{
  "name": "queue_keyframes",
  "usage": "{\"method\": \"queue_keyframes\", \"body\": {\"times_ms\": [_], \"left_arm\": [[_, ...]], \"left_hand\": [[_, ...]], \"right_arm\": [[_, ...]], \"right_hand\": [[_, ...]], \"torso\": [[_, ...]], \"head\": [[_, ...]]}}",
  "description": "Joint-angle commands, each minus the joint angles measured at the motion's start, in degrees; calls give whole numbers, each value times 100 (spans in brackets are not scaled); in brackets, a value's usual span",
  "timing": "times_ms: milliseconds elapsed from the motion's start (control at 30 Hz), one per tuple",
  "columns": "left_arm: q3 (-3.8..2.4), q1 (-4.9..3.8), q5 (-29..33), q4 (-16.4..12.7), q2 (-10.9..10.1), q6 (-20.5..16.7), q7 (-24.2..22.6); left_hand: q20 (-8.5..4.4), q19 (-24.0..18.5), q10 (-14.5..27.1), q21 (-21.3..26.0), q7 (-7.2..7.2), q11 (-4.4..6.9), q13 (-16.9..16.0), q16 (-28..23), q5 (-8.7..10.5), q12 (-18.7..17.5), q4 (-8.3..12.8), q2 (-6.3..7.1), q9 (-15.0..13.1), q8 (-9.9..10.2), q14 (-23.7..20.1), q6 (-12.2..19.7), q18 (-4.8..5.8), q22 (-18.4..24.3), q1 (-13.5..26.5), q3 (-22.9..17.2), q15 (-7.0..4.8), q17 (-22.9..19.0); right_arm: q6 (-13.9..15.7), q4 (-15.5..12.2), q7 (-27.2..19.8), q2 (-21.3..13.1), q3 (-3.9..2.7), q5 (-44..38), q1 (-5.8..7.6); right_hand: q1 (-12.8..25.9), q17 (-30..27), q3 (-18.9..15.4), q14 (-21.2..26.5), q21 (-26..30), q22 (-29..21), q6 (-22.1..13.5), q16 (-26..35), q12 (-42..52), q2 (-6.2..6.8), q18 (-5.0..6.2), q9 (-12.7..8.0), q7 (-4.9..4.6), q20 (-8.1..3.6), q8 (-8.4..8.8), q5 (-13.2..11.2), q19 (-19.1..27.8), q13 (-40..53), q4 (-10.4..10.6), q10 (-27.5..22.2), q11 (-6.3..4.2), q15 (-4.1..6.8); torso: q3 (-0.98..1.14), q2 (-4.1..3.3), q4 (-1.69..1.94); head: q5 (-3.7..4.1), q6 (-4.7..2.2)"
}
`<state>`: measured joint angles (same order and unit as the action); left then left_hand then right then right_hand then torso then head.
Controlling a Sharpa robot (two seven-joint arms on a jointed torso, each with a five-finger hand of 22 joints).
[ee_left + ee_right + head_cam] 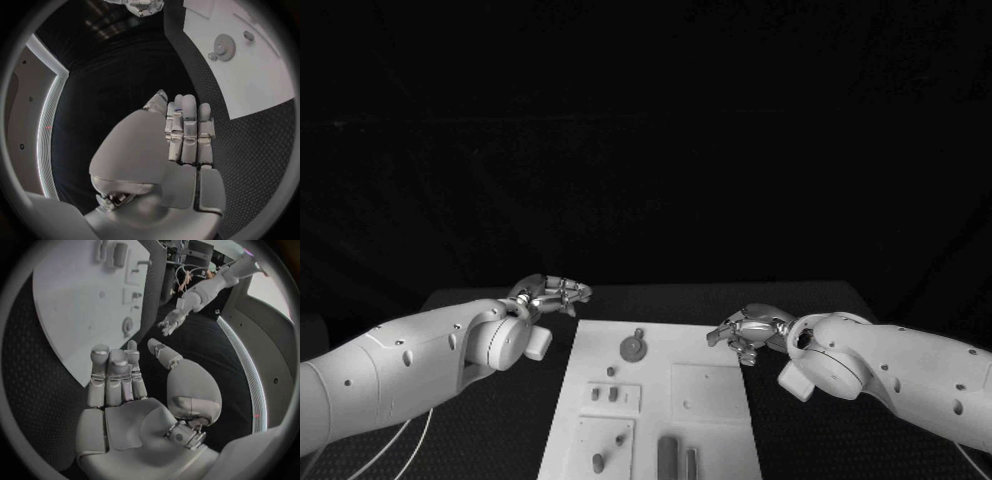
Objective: Assemble the parts on the task board
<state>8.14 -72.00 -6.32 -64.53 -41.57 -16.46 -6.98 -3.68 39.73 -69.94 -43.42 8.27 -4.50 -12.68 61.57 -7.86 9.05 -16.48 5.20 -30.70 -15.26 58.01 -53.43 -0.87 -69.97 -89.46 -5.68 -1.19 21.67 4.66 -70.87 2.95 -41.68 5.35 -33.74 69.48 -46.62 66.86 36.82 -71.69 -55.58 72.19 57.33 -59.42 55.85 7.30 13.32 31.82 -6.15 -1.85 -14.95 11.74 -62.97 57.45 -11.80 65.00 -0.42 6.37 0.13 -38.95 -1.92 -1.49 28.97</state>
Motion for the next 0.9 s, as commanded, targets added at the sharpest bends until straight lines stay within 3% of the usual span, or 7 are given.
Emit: {"method": "queue_keyframes", "body": {"times_ms": [33,200,267,367,800,833,900], "left_arm": [[-15,-93,383,189,43,695,-140],[-20,-187,385,479,149,1076,-257],[-25,-199,385,668,265,1069,-277],[-26,-196,405,998,499,971,-316],[-28,-147,569,1206,638,1058,-484],[-25,-155,455,1232,648,815,-300],[-34,-139,457,1187,637,773,-323]], "left_hand": [[-252,-10,22,45,15,-71,13,-372,63,-39,-7,0,-7,33,-177,31,87,-11,82,-36,71,-168],[161,-294,399,343,7,-159,140,-1625,361,-347,-8,-17,20,154,-743,292,-42,73,209,-73,513,-615],[269,-426,502,475,-22,-115,184,-2013,427,-457,-15,-12,46,212,-960,428,-71,110,289,-63,611,-694],[417,-735,961,805,-81,-76,343,-2521,310,-543,-9,5,123,340,-1352,714,-4,248,504,102,761,-783],[576,-937,1391,1266,-241,47,654,-3218,197,-512,-13,-129,188,371,-1775,931,-10,466,569,512,820,-903],[368,-3973,6994,4342,-827,450,1268,-6157,786,-905,1648,-520,3070,1526,-5801,5343,87,2452,3113,568,119,-2167],[368,-3973,6994,4342,-827,450,1268,-6157,786,-905,1648,-520,3070,1526,-5801,5343,87,2726,3462,568,119,-2167]], "right_arm": [[326,956,-966,418,-99,571,3],[294,1934,-1519,920,-398,867,-119],[263,2149,-1640,1028,-622,975,-198],[185,2380,-1721,1158,-750,1182,-256],[99,2326,-1734,1172,-869,1262,-362],[190,2332,-1577,1186,-869,1136,-358],[230,2288,-1594,1171,-865,1159,-364]], "right_hand": [[-29,-175,-115,218,258,-113,-101,248,-230,-123,151,37,-33,103,26,114,219,-194,-94,-176,50,-47],[-230,-1364,-23,1069,1754,-957,-427,1979,-1871,-162,-101,75,-307,688,100,-59,1402,-1775,-209,-780,395,-695],[-221,-1746,-5,1357,2195,-1237,-501,2591,-2466,-284,-152,48,-329,831,124,81,1754,-2349,-205,-946,520,-845],[-213,-2460,-153,1881,3023,-1749,-767,3663,-3514,-338,-306,-30,-248,1094,207,191,2466,-3319,-330,-1025,729,-1266],[-204,-3268,-563,2149,3674,-2218,-1023,4440,-4587,-387,-269,-145,-287,1307,218,323,2682,-4415,-273,-914,891,-1436],[4662,-6686,-3682,7169,5558,-7219,-5733,5942,-5585,-730,-1332,-3182,615,185,1495,-1174,6297,-5745,1180,-6500,42,-637],[4662,-6686,-3682,7169,5558,-7219,-5733,5942,-5585,-730,-1332,-3182,615,185,1495,-1174,6297,-5745,1180,-6500,42,-637]], "torso": [[14,148,-21],[27,260,-102],[29,290,-123],[49,335,-129],[121,425,-121],[89,409,-133],[87,416,-127]], "head": [[47,-413],[-47,-700],[-84,-774],[-135,-820],[-231,-692],[-225,-732],[-219,-710]]}}
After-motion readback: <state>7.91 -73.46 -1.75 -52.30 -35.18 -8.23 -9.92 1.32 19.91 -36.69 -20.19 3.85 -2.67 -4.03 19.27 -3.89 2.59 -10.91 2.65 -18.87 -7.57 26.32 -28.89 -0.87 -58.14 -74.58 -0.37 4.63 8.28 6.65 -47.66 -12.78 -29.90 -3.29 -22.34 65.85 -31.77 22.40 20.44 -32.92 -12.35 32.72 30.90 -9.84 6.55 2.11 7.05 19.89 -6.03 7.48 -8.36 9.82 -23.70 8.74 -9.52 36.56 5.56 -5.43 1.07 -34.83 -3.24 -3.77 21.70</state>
